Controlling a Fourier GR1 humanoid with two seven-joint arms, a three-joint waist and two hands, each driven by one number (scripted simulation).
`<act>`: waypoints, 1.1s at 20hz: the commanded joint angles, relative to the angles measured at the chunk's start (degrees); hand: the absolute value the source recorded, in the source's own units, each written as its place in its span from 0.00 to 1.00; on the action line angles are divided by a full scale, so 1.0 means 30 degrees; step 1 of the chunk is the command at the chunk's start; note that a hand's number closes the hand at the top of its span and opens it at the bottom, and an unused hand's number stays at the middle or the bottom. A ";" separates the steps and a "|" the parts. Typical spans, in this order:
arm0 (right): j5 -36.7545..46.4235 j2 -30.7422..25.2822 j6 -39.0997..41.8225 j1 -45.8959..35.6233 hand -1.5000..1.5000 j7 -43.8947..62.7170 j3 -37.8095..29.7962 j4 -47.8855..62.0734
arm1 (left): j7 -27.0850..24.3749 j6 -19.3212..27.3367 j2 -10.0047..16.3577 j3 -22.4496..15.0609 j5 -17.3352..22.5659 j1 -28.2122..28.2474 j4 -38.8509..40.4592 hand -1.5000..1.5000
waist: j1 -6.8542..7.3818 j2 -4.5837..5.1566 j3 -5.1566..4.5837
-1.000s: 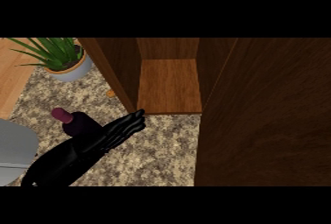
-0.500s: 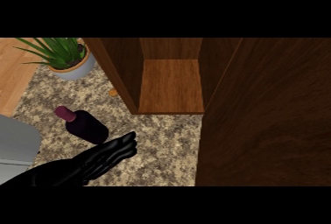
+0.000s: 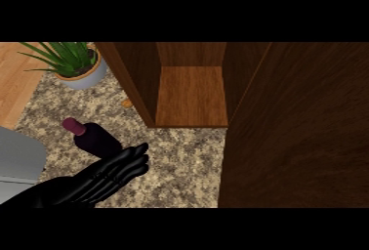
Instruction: Pick up the wine, place it into the cabinet and close the cabinet
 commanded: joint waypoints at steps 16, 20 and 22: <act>-0.0875 -0.1201 -0.0926 0.0729 0.00 0.2718 -0.0267 -0.4933 | 0.1379 0.1074 0.1254 0.3680 0.1331 -0.1728 -0.1897 0.00 | -0.0169 -0.0002 0.0006; -0.0270 -0.1277 -0.1280 0.0147 0.00 0.3472 0.0115 -0.5312 | 0.0417 0.0076 0.1312 0.5212 0.1585 -0.1773 -0.0548 0.00 | -0.0180 0.0017 -0.0024; 0.0216 -0.0848 -0.1580 -0.0741 0.00 0.3509 0.0538 -0.4249 | 0.1028 0.0189 0.1796 0.5707 0.1614 -0.2733 -0.0229 0.00 | -0.0078 0.0062 -0.0014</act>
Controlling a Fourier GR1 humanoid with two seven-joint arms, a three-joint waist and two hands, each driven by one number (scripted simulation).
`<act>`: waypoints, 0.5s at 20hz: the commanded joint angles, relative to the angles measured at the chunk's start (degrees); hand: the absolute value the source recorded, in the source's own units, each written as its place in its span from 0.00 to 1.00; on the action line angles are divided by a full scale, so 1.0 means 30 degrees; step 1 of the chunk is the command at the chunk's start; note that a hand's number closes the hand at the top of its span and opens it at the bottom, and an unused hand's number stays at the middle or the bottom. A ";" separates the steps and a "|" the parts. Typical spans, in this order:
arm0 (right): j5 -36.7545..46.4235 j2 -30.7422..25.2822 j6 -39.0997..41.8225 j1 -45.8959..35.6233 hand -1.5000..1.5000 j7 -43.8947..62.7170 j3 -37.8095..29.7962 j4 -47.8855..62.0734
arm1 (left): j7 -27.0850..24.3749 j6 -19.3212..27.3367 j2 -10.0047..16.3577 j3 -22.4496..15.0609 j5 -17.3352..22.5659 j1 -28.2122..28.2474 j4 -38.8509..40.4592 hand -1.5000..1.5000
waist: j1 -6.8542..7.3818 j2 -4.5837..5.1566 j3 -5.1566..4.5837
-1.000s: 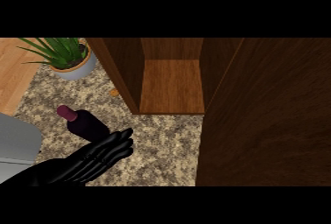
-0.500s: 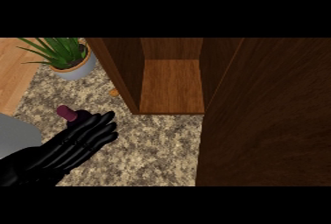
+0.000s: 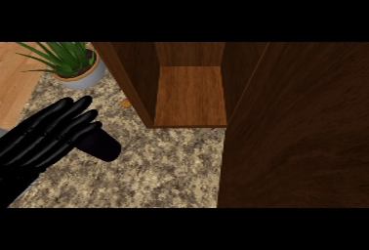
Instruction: Pick up the wine, place it into the cabinet and close the cabinet
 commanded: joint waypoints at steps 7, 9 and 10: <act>-0.0536 -0.0743 -0.0168 0.1866 0.00 0.2088 0.0850 -0.5479 | -0.0154 -0.1655 0.1432 0.3651 0.2324 -0.0826 0.1153 0.00 | -0.0233 -0.0021 -0.0004; -0.0746 -0.0386 -0.0379 0.0101 0.00 0.1795 0.0019 -0.4056 | -0.0841 -0.2645 0.1434 0.3687 0.1685 -0.1393 0.3098 0.00 | -0.0133 0.0089 -0.0004; -0.0420 -0.0641 -0.0381 0.1061 0.00 0.2225 0.0573 -0.5006 | -0.0476 -0.2485 0.1422 0.3721 0.1921 -0.0490 0.1885 0.00 | -0.0094 0.0022 -0.0004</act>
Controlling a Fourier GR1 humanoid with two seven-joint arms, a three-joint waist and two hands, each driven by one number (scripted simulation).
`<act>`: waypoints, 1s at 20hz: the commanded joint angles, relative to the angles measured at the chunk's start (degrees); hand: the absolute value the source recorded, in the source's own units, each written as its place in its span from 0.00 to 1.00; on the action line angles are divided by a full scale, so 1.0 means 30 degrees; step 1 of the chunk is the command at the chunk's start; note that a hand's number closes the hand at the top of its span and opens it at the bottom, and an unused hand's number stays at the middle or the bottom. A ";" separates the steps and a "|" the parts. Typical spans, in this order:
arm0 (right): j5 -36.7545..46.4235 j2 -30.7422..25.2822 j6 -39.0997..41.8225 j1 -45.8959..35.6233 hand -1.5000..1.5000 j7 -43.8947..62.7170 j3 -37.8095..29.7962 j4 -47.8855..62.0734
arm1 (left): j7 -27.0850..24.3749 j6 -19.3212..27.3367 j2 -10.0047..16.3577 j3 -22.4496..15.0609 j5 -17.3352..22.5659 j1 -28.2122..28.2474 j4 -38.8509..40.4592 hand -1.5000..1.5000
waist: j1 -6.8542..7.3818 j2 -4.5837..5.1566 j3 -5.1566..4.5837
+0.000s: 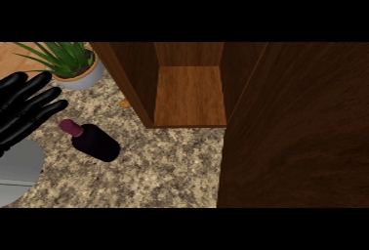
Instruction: Pick up the wine, place it into the cabinet and close the cabinet
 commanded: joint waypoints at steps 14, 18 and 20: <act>-0.0974 -0.0756 -0.0767 -0.0290 0.00 0.2920 -0.0160 -0.4932 | -0.3825 -0.5633 -0.0423 0.1316 -0.2987 0.0758 0.7006 0.00 | -0.0241 0.0045 0.0003; -0.0169 -0.0618 -0.1293 -0.1345 0.00 0.3640 0.0034 -0.4698 | -0.4268 -0.5895 -0.0757 0.1078 -0.3788 0.0868 0.7461 0.00 | -0.0013 0.0022 -0.0001; -0.1099 -0.0616 -0.1345 -0.1645 0.00 0.3841 -0.0498 -0.4545 | -0.5722 -0.7878 -0.0370 0.1644 -0.4372 0.0833 1.0090 0.00 | -0.0157 0.0088 -0.0017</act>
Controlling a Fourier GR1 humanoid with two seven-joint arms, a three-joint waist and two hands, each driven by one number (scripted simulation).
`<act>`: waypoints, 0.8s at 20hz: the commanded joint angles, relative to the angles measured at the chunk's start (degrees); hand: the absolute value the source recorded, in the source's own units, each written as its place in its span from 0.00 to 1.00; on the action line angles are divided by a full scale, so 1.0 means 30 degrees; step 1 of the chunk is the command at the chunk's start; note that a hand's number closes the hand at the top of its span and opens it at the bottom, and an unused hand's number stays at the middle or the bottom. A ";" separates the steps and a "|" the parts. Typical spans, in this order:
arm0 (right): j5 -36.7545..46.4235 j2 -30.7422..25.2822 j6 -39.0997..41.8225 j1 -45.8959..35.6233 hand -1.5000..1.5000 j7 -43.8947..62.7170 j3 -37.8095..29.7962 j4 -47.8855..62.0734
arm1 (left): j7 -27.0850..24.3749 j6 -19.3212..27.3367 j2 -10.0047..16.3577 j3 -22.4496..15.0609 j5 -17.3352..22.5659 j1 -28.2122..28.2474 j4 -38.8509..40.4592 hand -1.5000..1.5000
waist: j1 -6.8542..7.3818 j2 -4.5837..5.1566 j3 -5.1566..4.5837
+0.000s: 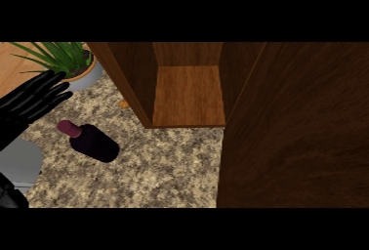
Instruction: Pick up the wine, place it into the cabinet and close the cabinet
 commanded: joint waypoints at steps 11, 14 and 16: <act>0.0292 -0.0574 -0.0669 0.1437 0.00 0.1642 0.1053 -0.5081 | -0.4893 -0.3321 -0.0874 -0.0164 -0.4954 -0.0377 0.5916 0.00 | -0.0236 -0.0016 -0.0010; -0.0176 -0.0624 -0.0878 0.0168 0.00 0.2296 0.0140 -0.4627 | -0.5991 -0.3184 -0.1208 -0.0364 -0.6400 -0.0644 0.6509 0.00 | -0.0006 0.0019 -0.0008; -0.0301 -0.0660 -0.1018 0.0210 0.00 0.2441 0.0088 -0.4678 | -0.7231 -0.2930 -0.1600 -0.0327 -0.7582 -0.0316 0.6920 0.00 | 0.0001 0.0016 -0.0009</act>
